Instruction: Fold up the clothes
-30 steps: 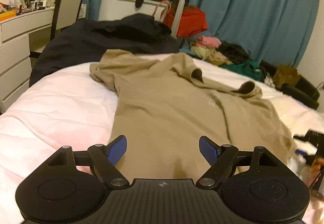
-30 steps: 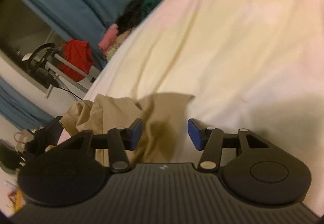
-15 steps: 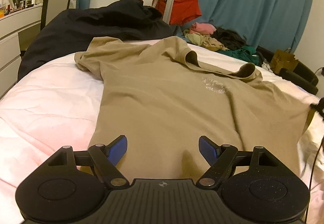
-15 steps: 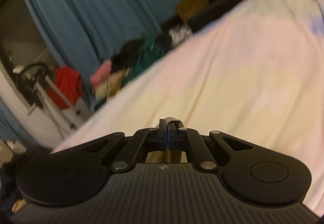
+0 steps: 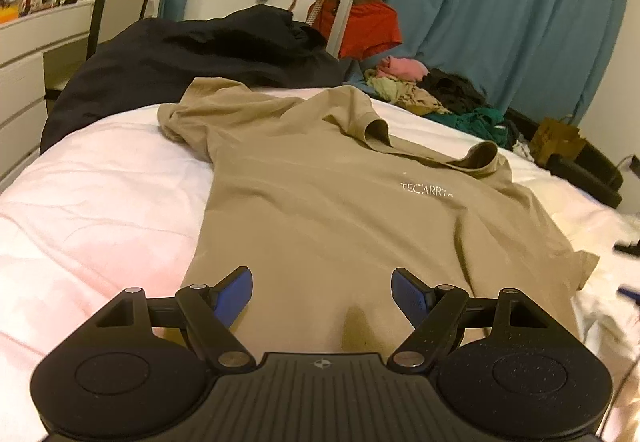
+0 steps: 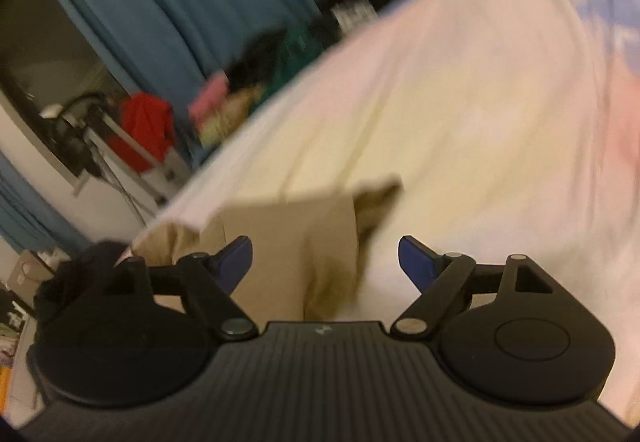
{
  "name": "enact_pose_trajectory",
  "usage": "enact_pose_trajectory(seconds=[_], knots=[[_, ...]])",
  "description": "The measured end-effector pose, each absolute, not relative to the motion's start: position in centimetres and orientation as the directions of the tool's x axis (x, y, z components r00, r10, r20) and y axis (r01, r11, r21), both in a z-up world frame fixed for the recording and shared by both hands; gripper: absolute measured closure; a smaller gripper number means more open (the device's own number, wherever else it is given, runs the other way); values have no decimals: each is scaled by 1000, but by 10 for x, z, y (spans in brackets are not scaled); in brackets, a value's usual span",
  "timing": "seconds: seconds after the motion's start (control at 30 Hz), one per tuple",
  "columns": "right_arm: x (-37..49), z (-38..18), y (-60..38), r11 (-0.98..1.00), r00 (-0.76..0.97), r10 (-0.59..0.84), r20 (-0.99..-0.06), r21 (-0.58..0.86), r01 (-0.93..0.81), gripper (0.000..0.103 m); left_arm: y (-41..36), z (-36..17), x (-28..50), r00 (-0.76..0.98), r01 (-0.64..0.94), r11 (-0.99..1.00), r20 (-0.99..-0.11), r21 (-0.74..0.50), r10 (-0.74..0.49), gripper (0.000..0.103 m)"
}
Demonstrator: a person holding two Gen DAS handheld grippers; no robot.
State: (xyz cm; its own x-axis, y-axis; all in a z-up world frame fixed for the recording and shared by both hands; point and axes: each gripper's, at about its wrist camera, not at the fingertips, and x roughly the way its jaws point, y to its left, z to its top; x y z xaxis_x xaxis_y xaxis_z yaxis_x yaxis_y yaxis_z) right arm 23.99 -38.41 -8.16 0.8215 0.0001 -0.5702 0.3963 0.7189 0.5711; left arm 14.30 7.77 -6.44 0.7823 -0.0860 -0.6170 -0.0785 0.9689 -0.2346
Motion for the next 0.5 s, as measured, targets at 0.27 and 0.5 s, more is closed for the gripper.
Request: enact_pose_trajectory(seconds=[0.27, 0.5], knots=[[261, -114, -354, 895, 752, 0, -659, 336, 294, 51, 84, -65, 137, 781, -117, 968, -623, -223, -49, 24], [273, -133, -356, 904, 783, 16, -622, 344, 255, 62, 83, -71, 144, 771, -121, 970, -635, -213, -43, 24]])
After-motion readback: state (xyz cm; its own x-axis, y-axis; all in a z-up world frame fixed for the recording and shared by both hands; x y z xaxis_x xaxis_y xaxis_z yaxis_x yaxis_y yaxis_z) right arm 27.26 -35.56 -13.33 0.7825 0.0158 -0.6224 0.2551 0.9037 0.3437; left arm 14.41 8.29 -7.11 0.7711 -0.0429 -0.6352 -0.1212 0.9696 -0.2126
